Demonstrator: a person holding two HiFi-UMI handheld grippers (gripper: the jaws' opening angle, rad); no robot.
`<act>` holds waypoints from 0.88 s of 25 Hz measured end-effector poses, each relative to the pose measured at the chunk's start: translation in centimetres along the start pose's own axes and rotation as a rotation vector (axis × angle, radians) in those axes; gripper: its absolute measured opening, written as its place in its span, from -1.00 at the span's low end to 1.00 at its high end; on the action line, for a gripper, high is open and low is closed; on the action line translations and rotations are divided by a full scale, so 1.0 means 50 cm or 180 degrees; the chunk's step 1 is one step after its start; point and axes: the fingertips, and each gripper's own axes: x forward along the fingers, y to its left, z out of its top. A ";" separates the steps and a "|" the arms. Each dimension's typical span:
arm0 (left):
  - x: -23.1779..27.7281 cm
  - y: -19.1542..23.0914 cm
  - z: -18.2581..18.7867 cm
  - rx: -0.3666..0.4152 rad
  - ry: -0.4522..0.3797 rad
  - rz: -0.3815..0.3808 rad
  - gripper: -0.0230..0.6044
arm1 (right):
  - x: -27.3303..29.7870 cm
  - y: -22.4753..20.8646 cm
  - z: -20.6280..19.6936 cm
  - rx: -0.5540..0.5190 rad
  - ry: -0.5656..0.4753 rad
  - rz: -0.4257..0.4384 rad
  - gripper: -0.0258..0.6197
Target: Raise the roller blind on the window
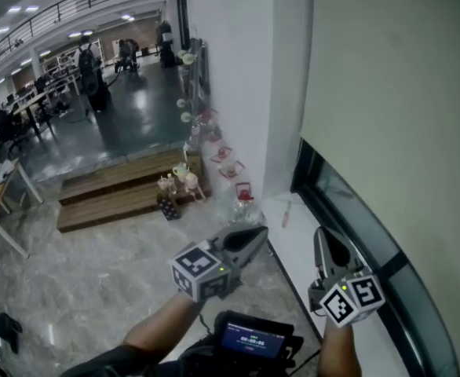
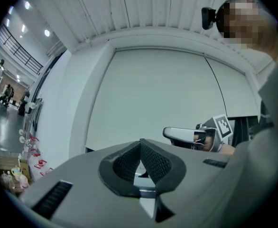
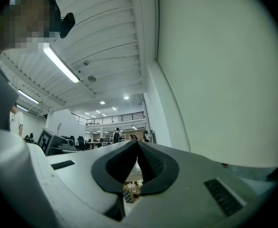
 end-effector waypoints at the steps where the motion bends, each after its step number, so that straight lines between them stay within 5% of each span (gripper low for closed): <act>1: 0.006 0.015 0.004 -0.0003 -0.0014 -0.0006 -0.96 | 0.014 -0.004 0.002 -0.0016 0.0006 -0.0009 -0.91; 22: 0.100 0.319 0.040 -0.0009 0.0018 -0.0309 -0.96 | 0.327 -0.073 -0.014 -0.0103 0.0068 -0.0276 -0.91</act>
